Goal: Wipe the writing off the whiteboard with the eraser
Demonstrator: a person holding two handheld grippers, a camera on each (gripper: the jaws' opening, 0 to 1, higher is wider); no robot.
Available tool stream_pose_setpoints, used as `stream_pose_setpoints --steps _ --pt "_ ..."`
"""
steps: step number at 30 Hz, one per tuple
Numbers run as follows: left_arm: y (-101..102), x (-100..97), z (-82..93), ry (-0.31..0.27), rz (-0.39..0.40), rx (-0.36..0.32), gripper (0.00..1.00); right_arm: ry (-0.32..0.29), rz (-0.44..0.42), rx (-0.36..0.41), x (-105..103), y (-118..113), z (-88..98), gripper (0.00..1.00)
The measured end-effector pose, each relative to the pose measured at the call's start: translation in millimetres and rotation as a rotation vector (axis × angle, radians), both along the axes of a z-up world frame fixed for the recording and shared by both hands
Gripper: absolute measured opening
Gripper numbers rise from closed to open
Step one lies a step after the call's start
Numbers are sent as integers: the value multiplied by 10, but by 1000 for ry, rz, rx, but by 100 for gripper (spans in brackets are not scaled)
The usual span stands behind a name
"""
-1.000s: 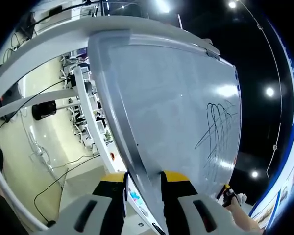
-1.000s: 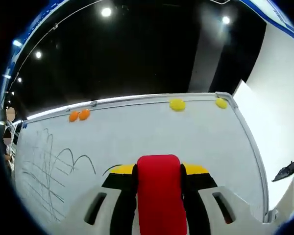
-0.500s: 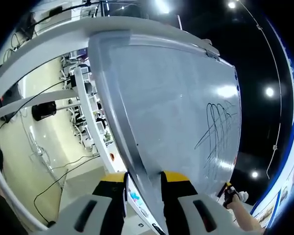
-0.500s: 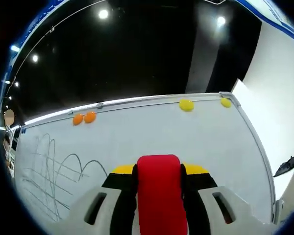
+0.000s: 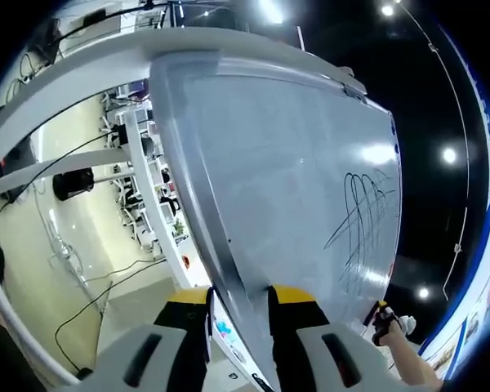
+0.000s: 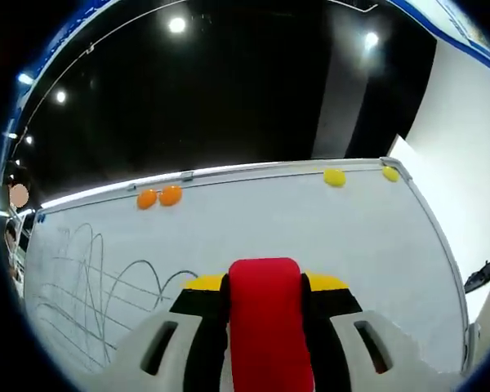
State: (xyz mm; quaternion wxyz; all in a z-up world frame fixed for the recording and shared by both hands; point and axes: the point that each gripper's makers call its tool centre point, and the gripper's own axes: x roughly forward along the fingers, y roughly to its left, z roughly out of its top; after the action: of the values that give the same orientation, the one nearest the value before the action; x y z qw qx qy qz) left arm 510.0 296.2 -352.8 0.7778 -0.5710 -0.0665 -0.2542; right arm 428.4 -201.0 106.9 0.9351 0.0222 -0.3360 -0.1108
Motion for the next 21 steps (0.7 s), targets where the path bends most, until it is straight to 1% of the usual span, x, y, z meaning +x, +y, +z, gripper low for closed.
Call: stream_pose_setpoints --steps 4,14,17,21 --pt "1 -5 1 0 1 -2 29 -7 -2 -5 18 105 9 37" --pt "-9 -19 5 0 2 -6 29 -9 -6 -58 52 350 40 37" --pt "-10 -17 6 0 4 -9 29 -1 -4 -92 64 448 53 37" --pt "-10 -24 11 -1 2 -7 29 13 -8 -182 78 583 72 37"
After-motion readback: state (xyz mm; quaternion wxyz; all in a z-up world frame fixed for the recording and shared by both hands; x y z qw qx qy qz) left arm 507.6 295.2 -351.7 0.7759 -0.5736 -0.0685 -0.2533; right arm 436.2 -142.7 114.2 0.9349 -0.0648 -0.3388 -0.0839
